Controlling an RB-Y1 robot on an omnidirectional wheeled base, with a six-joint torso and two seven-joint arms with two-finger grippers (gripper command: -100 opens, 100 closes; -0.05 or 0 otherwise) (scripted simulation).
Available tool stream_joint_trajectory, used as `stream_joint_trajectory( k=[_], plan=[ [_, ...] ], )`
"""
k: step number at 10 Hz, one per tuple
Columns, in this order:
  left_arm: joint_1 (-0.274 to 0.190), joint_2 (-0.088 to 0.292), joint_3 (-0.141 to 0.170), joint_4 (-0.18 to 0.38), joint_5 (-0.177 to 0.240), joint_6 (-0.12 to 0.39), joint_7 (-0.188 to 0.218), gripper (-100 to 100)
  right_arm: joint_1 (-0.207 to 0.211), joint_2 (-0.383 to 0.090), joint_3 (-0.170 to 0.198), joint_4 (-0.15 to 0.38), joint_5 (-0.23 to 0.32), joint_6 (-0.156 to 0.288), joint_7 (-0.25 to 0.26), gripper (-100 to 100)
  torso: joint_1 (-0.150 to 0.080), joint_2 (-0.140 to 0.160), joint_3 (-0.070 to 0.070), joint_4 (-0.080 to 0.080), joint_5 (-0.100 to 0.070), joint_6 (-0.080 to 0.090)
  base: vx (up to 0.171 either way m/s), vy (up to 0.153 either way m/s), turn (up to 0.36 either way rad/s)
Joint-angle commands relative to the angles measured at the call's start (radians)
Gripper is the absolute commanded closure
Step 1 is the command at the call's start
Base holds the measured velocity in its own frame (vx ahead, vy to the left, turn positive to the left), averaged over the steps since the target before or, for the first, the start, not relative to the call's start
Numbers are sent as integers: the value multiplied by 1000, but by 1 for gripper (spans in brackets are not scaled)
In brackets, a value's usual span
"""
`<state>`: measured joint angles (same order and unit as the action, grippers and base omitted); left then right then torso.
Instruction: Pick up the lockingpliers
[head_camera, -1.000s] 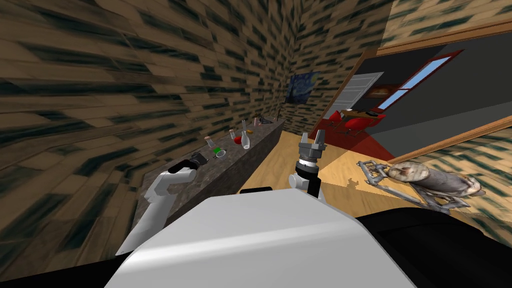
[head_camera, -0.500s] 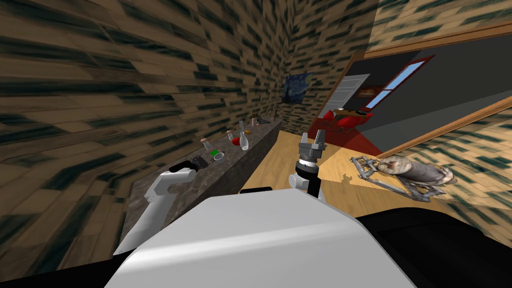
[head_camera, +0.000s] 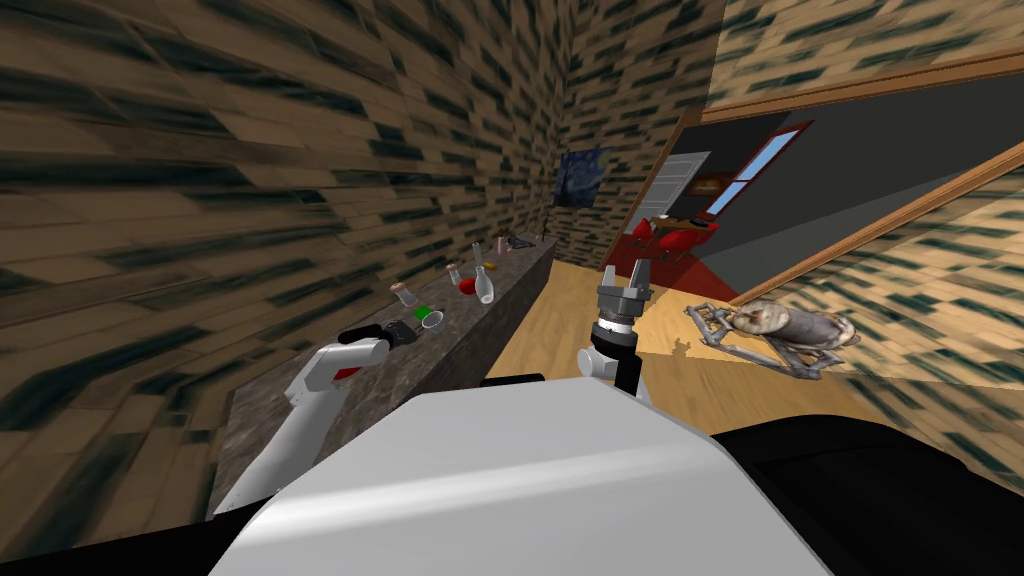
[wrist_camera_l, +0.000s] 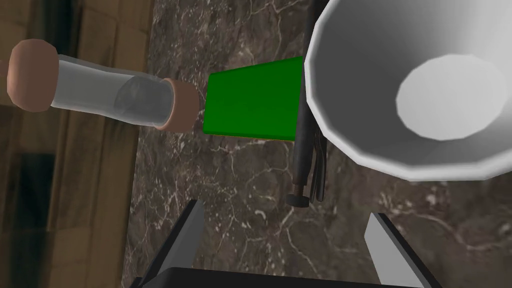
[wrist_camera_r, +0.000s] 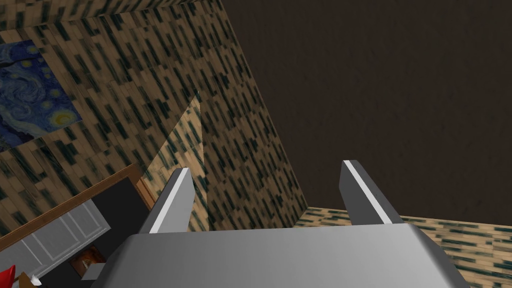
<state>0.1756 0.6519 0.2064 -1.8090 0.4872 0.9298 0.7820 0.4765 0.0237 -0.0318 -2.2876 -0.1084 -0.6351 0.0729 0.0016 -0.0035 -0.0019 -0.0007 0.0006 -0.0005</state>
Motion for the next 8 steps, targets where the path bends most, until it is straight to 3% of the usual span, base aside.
stream_joint_trajectory(
  k=[1,2,3,4,6,7,8],
  plan=[
    [3,6,-4,1,17,36,26,-100,0,0,0,0,0,0,0,0,0,0,0,0,0,0,28,31,-96],
    [-2,2,-4,3,8,20,15,-100,0,0,0,0,0,0,0,0,0,0,0,0,0,0,12,16,-20],
    [-3,3,-5,3,9,25,19,0,0,0,0,0,0,0,0,0,-1,1,1,0,0,0,0,0,0],
    [-11,-12,-8,35,1,2,4,-100,0,0,0,0,0,0,0,0,-2,2,1,0,0,0,27,15,-20],
    [-19,-26,-11,66,-6,-21,-10,-100,0,0,0,0,0,0,0,0,-1,0,0,0,0,0,38,21,-23],
    [-15,-21,-10,50,-4,-9,-2,-100,0,0,0,0,0,0,0,0,-1,0,0,0,0,0,0,0,0],
    [-16,-22,-10,52,-4,-11,-4,100,0,0,0,0,0,0,0,0,-2,1,1,0,0,0,0,0,0]
  ],
)
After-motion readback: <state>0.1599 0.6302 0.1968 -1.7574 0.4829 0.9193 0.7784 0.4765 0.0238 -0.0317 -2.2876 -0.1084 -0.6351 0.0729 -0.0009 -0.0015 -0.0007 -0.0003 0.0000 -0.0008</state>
